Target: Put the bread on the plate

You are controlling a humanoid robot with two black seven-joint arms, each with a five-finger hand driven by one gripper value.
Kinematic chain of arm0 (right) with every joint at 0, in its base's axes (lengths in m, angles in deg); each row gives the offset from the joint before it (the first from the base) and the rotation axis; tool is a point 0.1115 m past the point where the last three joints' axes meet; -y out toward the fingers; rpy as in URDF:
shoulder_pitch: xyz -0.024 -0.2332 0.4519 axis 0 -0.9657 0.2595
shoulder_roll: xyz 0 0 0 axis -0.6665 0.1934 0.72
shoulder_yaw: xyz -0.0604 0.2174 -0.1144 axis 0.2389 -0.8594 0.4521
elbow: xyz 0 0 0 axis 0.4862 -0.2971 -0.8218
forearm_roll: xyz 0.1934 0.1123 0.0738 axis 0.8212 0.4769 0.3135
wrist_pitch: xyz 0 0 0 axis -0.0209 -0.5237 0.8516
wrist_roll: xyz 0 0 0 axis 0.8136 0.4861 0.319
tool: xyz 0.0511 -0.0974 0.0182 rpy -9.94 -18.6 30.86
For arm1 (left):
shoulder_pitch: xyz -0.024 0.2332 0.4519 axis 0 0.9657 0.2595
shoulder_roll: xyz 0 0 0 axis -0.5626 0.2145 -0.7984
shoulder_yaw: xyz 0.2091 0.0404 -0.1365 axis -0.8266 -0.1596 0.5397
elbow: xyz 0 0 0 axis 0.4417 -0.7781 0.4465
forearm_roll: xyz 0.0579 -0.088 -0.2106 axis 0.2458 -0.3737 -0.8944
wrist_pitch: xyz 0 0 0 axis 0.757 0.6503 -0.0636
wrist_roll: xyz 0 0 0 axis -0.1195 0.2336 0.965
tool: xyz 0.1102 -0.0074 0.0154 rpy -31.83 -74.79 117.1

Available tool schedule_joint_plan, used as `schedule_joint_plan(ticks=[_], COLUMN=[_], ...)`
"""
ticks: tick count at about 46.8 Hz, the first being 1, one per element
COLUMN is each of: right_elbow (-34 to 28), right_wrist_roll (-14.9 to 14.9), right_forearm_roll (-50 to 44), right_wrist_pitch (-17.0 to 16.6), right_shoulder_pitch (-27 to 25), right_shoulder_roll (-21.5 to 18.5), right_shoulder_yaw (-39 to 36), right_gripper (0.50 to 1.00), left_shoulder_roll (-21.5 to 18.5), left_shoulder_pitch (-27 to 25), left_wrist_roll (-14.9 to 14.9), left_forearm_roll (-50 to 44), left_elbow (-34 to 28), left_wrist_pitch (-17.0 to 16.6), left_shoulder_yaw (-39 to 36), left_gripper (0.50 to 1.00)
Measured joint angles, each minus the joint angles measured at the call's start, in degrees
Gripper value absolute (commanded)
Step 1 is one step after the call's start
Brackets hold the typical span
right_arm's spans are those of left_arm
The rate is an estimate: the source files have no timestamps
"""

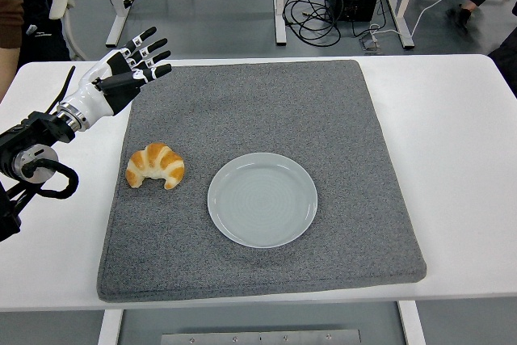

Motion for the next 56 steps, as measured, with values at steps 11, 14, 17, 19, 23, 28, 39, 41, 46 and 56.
schedule_joint_plan(ticks=[11, 14, 17, 19, 23, 28, 39, 41, 46, 56], right_elbow=[0.0, 0.0, 0.0, 0.0, 0.0, 0.0, 0.0, 0.0, 0.0, 0.0], right_wrist_roll=[0.0, 0.0, 0.0, 0.0, 0.0, 0.0, 0.0, 0.0, 0.0, 0.0], right_forearm_roll=[0.0, 0.0, 0.0, 0.0, 0.0, 0.0, 0.0, 0.0, 0.0, 0.0], right_wrist_pitch=[0.0, 0.0, 0.0, 0.0, 0.0, 0.0, 0.0, 0.0, 0.0, 0.0], right_shoulder_pitch=[0.0, 0.0, 0.0, 0.0, 0.0, 0.0, -0.1, -0.1, -0.1, -0.2], right_shoulder_roll=[0.0, 0.0, 0.0, 0.0, 0.0, 0.0, 0.0, 0.0, 0.0, 0.0], right_shoulder_yaw=[0.0, 0.0, 0.0, 0.0, 0.0, 0.0, 0.0, 0.0, 0.0, 0.0], right_gripper=[1.0, 1.0, 1.0, 1.0, 1.0, 1.0, 1.0, 1.0, 1.0, 1.0], left_shoulder_roll=[-6.1, -8.7, -11.1, -12.4, -14.8, -16.6, -18.3, -19.2, -22.3, -25.1], left_shoulder_pitch=[-2.7, -4.2, -6.3, -8.0, -11.8, -15.6, -21.4, -21.9, -22.4, -22.8], left_wrist_roll=[2.9, 4.0, 4.9, 5.1, 5.2, 5.2, 5.2, 5.3, 6.1, 7.5], left_forearm_roll=[0.9, 1.0, 1.2, 1.5, 2.8, 5.2, 15.7, 17.5, 22.7, 33.8], left_elbow=[-6.5, -9.7, -12.4, -13.7, -15.8, -16.7, -18.4, -20.1, -26.1, -32.2], left_wrist_pitch=[-1.0, -1.6, -2.1, -2.3, -2.5, -2.4, -2.0, -2.0, -2.2, -2.7], left_shoulder_yaw=[-0.6, -1.9, -4.6, -6.7, -11.2, -15.5, -21.7, -22.3, -23.8, -24.0], left_gripper=[0.971, 0.971, 0.971, 0.969, 0.969, 0.969, 0.969, 0.969, 0.969, 0.969])
